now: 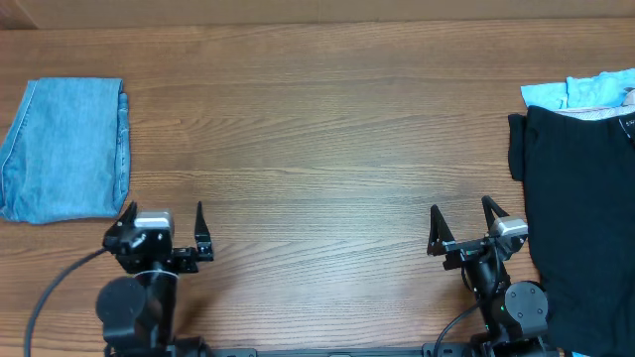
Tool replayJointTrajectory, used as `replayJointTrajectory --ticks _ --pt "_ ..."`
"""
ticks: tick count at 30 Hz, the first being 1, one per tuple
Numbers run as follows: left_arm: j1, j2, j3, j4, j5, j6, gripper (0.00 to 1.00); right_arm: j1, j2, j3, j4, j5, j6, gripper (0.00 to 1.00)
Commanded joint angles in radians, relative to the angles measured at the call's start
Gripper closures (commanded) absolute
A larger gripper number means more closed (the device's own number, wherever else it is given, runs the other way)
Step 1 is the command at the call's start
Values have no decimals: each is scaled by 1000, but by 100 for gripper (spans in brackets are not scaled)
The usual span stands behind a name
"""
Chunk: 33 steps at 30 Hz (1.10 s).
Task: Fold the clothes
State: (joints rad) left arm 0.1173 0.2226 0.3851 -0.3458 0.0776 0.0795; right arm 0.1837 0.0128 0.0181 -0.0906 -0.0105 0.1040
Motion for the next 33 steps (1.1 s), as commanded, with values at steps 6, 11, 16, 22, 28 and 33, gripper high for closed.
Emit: replayJointTrajectory --ticks 6,11,16,22,28,33 --pt "-12 -218 -298 301 24 -101 0 -3 -8 -10 6 10 2 0" --pt "-15 -219 -358 304 -123 -246 0 -3 -8 -10 6 10 2 0" --pt "-15 -219 -381 283 -216 -374 0 -3 -8 -10 6 10 2 0" --pt "-53 -219 -380 280 -203 -299 0 -3 -8 -10 6 10 2 0" --pt "-64 -219 -380 280 -189 -316 0 -3 -8 -10 6 10 2 0" --pt "-92 -218 -380 280 -189 -315 0 -3 -8 -10 6 10 2 0"
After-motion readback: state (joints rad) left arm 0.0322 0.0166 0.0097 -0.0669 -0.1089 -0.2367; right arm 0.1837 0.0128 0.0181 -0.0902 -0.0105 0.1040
